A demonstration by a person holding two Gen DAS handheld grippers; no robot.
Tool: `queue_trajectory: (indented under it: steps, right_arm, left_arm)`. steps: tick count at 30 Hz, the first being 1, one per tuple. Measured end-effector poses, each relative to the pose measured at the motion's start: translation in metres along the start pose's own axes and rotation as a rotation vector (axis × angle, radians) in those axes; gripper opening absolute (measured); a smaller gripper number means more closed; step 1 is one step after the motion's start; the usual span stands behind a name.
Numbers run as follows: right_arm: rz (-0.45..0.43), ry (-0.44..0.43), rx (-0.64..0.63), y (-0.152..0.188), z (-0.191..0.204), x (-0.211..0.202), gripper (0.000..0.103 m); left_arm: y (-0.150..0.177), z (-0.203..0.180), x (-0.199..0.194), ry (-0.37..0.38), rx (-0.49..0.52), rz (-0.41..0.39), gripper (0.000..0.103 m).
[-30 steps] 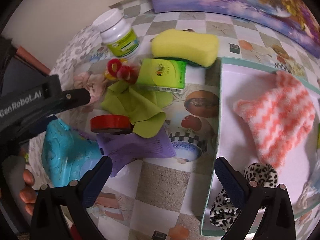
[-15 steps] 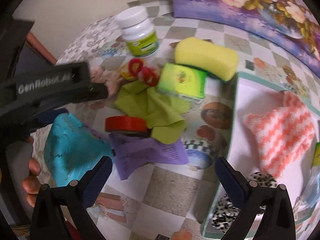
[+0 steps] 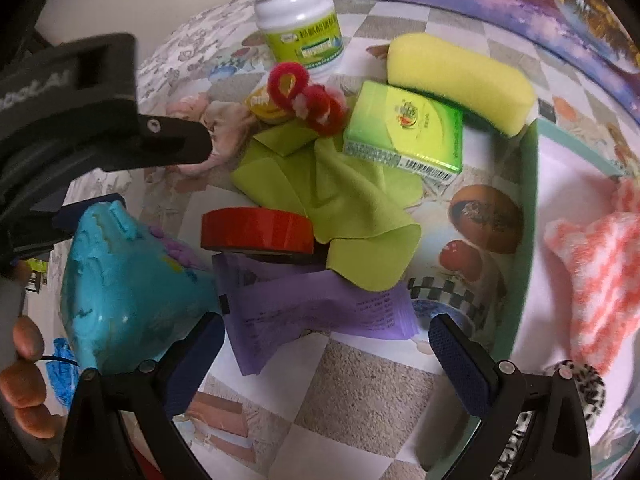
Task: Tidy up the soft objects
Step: 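Grasp the purple packet with the right gripper while the left gripper moves toward the red tape roll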
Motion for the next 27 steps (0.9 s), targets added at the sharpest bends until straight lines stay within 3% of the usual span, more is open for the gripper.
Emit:
queue_trajectory:
  steps: [8,19,27]
  right_arm:
    - [-0.031,-0.007,-0.006,-0.011,0.003,0.003,0.103]
    - [-0.046,-0.009,-0.025,-0.006,0.004,-0.010,0.084]
    - [-0.042,-0.033,-0.002,0.000,-0.013,-0.016,0.081]
  left_arm:
    - [-0.002,0.003,0.005,-0.003,-0.011,0.008,0.092]
    - [0.000,-0.002,0.000,-0.012,0.010,0.000,0.092]
    - [0.004,-0.012,-0.001,-0.007,0.037,0.006,0.092]
Point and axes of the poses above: each gripper's, at about its wrist camera, not at the fingertips, and x roughly the way its jaws point, z to its left, y to its underside, the point moved 8 cm from there along x, roughly the way its jaws point, and after that the axes turned 8 degrees about z, right-handed, at the moved point
